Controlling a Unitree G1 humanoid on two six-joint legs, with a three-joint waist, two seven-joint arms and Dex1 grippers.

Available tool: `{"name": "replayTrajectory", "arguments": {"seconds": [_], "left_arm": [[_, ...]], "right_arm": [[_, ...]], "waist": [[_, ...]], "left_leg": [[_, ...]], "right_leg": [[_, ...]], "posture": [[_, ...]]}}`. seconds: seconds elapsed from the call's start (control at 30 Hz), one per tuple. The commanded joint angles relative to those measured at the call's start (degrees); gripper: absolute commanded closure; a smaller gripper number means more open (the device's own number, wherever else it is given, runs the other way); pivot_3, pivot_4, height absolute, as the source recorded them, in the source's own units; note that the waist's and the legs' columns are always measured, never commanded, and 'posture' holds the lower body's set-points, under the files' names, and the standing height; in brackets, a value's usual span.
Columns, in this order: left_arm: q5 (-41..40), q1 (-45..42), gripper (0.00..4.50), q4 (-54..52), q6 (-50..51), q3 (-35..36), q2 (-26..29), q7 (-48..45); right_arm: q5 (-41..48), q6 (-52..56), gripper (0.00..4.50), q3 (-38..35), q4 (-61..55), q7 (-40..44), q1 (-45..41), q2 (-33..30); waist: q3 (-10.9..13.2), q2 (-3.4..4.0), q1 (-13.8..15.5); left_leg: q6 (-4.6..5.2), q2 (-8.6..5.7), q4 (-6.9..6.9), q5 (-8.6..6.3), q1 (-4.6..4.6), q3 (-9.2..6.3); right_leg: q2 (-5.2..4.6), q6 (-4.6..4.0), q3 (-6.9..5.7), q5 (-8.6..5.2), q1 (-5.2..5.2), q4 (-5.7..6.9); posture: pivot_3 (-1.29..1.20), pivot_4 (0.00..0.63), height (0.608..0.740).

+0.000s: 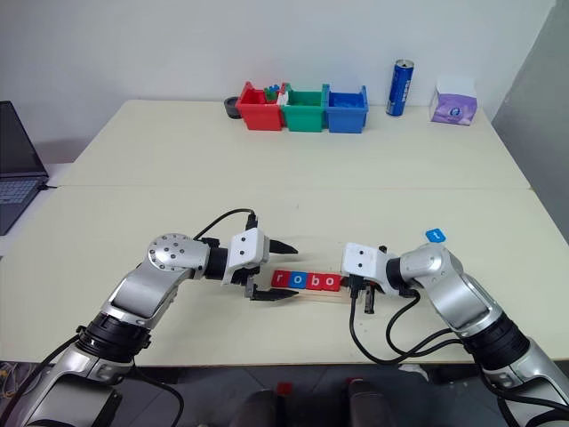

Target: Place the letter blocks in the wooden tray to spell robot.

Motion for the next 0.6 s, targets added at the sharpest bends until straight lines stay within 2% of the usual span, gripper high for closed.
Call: {"name": "replayTrajectory", "arguments": {"seconds": [0.03,0.13,0.27,0.3,0.37,0.5,0.6], "left_arm": [[-0.28,-0.27,0.00,-1.88,-0.23,1.69,0.34,0.46],[-0.31,-0.32,0.00,-2.03,-0.12,1.69,0.29,0.52],[-1.02,-0.59,0.00,-2.62,0.99,2.09,-0.40,1.25],[-1.62,-0.76,0.00,-3.08,1.86,2.38,-0.83,1.62],[-2.27,-0.91,0.00,-3.73,3.00,2.73,-1.28,2.04],[-2.69,-2.96,0.00,-4.34,5.63,2.85,-4.05,4.70],[-2.79,-4.71,0.00,-4.46,8.12,2.58,-6.24,6.46]], "right_arm": [[-0.26,-0.42,4.48,-0.50,-0.65,0.26,-1.18,0.17],[0.32,0.14,4.48,-1.77,-1.18,0.13,-1.39,-0.22],[4.87,3.75,4.48,-9.60,-5.59,-1.02,0.26,-1.79],[5.94,5.22,4.32,-12.74,-6.64,-2.67,1.44,-1.75],[7.16,7.16,3.90,-16.16,-8.00,-4.73,2.80,-1.56],[7.04,10.77,2.50,-27.83,-8.84,-15.94,8.25,2.26],[6.84,12.76,1.40,-32.50,-9.15,-21.33,11.57,3.51]], "waist": [[0.00,0.00,0.00],[0.00,0.00,0.00],[0.00,0.00,0.03],[0.00,0.00,0.06],[0.00,0.00,0.17],[-0.01,-0.01,0.47],[-0.01,-0.01,0.60]], "left_leg": [[0.00,0.00,0.00,0.00,0.00,0.00],[0.00,0.00,0.00,0.00,0.00,-0.01],[0.00,0.00,0.00,0.00,-0.01,-0.01],[0.00,-0.01,0.00,0.00,-0.02,-0.01],[0.00,0.00,0.00,0.00,-0.04,-0.02],[0.00,-0.01,0.00,0.00,-0.05,-0.02],[-0.01,-0.04,0.02,0.00,-0.05,0.03]], "right_leg": [[0.00,0.00,0.00,0.00,0.00,0.00],[0.00,0.00,0.00,0.00,0.00,0.00],[-0.01,0.00,0.00,0.00,0.00,0.00],[-0.01,0.00,0.00,0.00,0.00,0.00],[-0.02,0.00,-0.02,0.00,0.00,-0.01],[-0.03,0.00,-0.01,0.00,0.01,0.00],[-0.05,0.00,0.03,0.00,0.01,0.02]], "posture": [[0.00,0.150,0.740],[0.00,0.150,0.740],[0.00,0.150,0.740],[0.00,0.150,0.740],[0.00,0.150,0.740],[0.00,0.150,0.740],[0.00,0.150,0.740]]}}
